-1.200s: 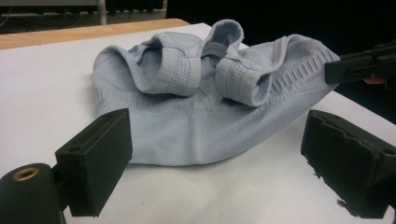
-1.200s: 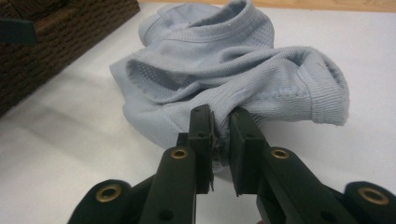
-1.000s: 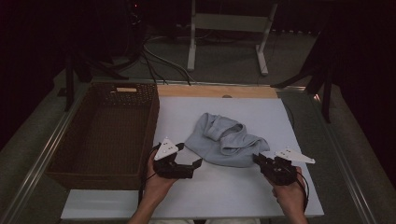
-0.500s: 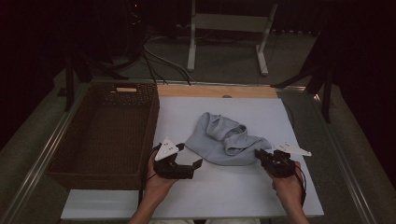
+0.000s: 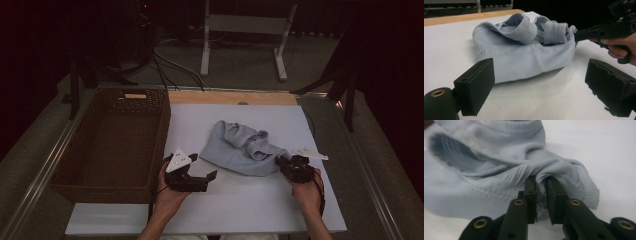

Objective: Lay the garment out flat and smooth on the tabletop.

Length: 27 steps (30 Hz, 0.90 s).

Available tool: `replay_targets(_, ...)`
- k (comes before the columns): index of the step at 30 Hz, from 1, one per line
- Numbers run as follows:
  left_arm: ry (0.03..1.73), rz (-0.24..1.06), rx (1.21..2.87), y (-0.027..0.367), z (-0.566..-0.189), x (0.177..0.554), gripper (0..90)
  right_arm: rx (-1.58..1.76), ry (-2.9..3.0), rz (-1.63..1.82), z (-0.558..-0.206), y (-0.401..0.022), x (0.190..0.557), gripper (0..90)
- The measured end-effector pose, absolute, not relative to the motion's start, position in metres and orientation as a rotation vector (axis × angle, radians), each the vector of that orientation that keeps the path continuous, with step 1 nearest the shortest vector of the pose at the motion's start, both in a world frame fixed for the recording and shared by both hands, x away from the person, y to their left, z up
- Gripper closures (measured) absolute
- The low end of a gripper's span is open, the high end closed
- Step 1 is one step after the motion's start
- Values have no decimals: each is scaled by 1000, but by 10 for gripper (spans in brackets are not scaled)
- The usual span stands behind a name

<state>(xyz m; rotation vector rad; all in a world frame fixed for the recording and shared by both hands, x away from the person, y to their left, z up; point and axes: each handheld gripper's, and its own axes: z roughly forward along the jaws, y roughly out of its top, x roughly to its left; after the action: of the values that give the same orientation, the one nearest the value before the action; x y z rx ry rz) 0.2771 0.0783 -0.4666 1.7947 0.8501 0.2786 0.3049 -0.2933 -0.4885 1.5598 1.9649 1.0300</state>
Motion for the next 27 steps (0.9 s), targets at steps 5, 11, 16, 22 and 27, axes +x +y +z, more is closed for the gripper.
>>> replay_targets(5, 850, 278, 1793, 79, -466, 277, 109, 1578, 1950, 1008, -489, -297, 305, 621)
replay_targets(11, 847, 274, 1797, 77, -467, 277, 108, 1537, 1974, 1044, -481, -300, 292, 458)
replay_targets(16, 852, 276, 1794, 78, -468, 277, 109, 1513, 1990, 1057, -478, -300, 282, 421)
replay_targets(22, 854, 278, 1792, 79, -467, 277, 108, 1510, 1992, 1057, -477, -302, 271, 378)
replay_targets(27, 852, 280, 1792, 79, -467, 277, 108, 1510, 1994, 1055, -479, -304, 264, 360)
